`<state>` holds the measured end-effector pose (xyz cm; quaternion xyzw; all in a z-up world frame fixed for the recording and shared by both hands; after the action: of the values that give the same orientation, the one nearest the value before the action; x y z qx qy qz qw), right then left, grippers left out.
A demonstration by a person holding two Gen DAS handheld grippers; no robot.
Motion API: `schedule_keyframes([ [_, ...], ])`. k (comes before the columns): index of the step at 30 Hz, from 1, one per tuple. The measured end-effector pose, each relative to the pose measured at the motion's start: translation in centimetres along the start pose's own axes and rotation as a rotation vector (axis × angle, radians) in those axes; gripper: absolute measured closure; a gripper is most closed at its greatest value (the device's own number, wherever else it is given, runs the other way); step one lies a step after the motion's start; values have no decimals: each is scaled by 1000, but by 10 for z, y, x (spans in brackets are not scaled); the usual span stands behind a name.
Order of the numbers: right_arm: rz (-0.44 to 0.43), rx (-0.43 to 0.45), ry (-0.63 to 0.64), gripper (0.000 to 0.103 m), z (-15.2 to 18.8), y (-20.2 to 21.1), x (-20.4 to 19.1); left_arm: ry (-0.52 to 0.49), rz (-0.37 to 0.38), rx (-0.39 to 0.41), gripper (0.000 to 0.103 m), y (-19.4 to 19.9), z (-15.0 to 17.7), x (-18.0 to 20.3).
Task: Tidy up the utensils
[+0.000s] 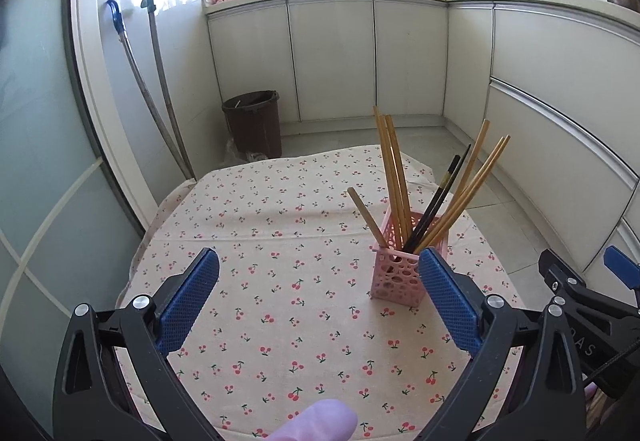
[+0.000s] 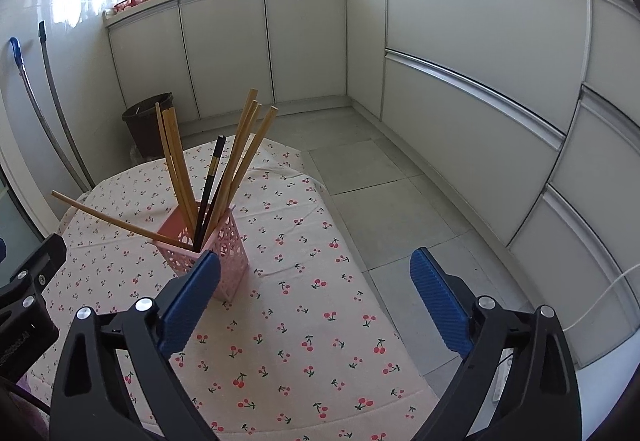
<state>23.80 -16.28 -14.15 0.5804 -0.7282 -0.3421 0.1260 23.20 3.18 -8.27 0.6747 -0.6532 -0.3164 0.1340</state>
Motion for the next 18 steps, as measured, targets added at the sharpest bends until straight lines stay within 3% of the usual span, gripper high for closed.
schedule_keyframes([
  [3,0,11,-2,10,-2,3,1,5,47,-6,7,-2,1,5],
  [18,-5,14,-3,10,-1,4,0,12,59,-12,7,-10,3,11],
])
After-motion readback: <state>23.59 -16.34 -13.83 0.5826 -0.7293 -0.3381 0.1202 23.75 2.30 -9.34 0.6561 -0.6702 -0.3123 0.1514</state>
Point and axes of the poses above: each gripper's, at about its wrist camera, not at the fingertips, and y roughly against the way its jaws point, x to its right, z to its underside, the point moved 9 cm from there along -y, roughly the way its jaws point, and after that the axes turned 11 degrees about -y, right-handed, at the moved point
